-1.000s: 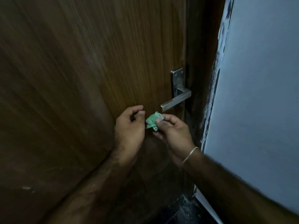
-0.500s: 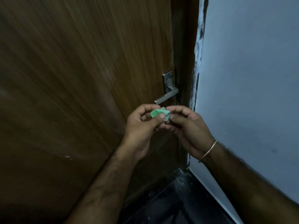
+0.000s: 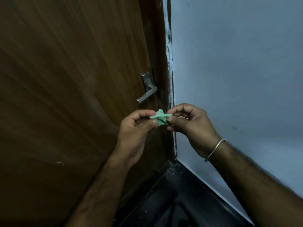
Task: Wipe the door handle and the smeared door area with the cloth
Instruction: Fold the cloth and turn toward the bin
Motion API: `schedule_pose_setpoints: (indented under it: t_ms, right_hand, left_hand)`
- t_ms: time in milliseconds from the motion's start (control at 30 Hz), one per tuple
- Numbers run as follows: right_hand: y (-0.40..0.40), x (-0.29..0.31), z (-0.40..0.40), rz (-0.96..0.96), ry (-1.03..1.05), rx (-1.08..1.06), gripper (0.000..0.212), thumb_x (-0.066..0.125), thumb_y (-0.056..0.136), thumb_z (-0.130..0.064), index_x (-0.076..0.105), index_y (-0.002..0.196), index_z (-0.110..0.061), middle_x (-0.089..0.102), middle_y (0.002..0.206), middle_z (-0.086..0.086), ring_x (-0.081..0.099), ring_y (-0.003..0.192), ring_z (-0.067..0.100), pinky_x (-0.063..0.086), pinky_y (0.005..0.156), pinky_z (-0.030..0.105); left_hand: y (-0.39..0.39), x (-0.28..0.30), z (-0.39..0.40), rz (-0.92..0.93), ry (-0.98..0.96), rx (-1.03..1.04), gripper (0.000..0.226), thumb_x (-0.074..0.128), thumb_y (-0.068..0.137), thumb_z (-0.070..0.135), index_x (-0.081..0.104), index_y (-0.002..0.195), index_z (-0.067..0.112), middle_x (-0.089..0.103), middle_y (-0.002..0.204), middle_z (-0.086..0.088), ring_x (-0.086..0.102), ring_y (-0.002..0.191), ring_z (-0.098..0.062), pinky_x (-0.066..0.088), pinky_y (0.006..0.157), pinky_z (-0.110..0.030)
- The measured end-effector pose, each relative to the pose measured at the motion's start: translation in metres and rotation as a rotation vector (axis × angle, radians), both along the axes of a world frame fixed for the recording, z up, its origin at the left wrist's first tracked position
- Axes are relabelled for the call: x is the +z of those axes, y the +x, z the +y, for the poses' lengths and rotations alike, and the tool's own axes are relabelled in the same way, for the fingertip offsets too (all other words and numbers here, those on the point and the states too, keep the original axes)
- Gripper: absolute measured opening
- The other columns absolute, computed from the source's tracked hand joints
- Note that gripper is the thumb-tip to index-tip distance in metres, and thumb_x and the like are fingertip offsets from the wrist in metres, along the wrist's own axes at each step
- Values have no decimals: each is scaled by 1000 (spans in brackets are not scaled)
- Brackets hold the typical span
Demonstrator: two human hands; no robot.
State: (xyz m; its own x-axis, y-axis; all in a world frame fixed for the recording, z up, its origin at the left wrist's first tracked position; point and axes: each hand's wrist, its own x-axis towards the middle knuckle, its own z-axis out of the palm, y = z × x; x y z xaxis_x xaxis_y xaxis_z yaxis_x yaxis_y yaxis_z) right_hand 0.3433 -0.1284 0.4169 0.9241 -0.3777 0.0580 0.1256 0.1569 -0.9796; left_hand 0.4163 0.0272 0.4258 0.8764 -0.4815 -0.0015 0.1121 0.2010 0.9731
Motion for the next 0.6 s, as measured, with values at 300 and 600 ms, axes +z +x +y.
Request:
schedule_pose_setpoints:
  t_ms: [300,600]
  right_hand:
    - [-16,-8,26,-3,-109,-352,10,67,81,7,67,74,0,63,101,23,66,91,34,59,81,49]
    - [-58,-6,24,140,148,-284,13,53,93,1,60,101,-5,62,83,9,62,81,24,58,76,43]
  left_hand:
    - [-3,-9,-11,149,5,-119,25,49,97,5,70,93,18,76,91,-3,72,79,-14,56,65,-24]
    - [-11,-31,-23,-18,24,-320,26,61,85,-13,62,93,11,71,86,-6,70,75,-12,55,63,-22]
